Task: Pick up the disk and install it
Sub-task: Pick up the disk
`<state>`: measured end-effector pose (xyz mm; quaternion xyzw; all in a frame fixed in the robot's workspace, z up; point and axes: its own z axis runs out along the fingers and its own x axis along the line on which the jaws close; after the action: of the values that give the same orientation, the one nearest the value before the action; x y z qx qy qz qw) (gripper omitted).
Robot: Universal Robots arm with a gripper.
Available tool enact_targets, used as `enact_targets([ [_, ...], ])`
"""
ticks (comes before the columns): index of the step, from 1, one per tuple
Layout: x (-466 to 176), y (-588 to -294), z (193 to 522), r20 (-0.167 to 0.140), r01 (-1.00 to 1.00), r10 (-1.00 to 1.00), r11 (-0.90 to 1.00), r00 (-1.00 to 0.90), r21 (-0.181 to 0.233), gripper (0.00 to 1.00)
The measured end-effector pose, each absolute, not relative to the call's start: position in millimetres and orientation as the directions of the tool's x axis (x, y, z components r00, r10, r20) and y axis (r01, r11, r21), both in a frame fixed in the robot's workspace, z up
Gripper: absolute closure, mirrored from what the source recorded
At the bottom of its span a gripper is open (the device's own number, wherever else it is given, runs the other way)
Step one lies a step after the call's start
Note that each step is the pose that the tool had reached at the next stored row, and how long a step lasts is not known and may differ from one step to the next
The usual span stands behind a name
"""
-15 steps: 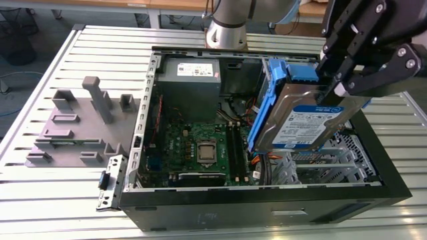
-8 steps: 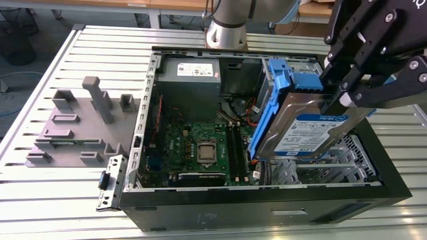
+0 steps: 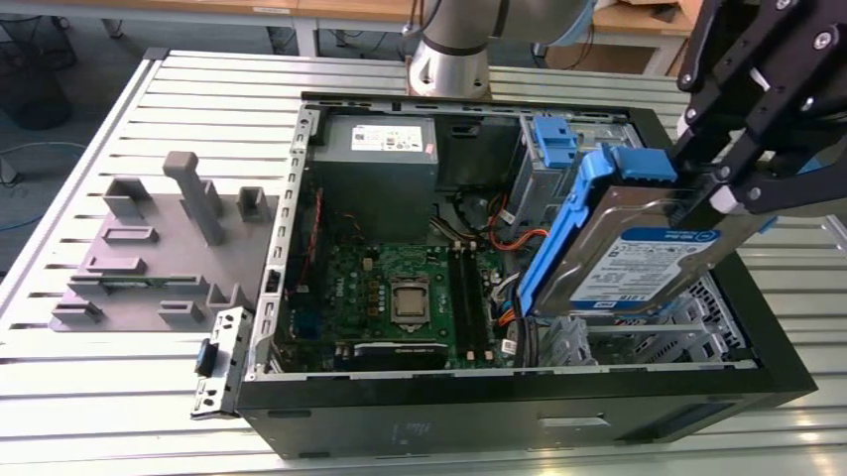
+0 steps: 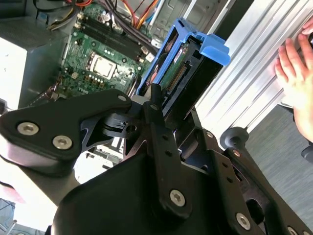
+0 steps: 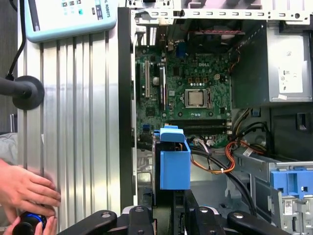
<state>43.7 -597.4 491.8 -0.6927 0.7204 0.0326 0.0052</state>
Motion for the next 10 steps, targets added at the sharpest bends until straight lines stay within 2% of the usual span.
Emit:
enact_targets([
  [10, 61, -597, 491, -0.053, -0.998, -0.998, 0.038, -0.040, 0.040, 0.65],
])
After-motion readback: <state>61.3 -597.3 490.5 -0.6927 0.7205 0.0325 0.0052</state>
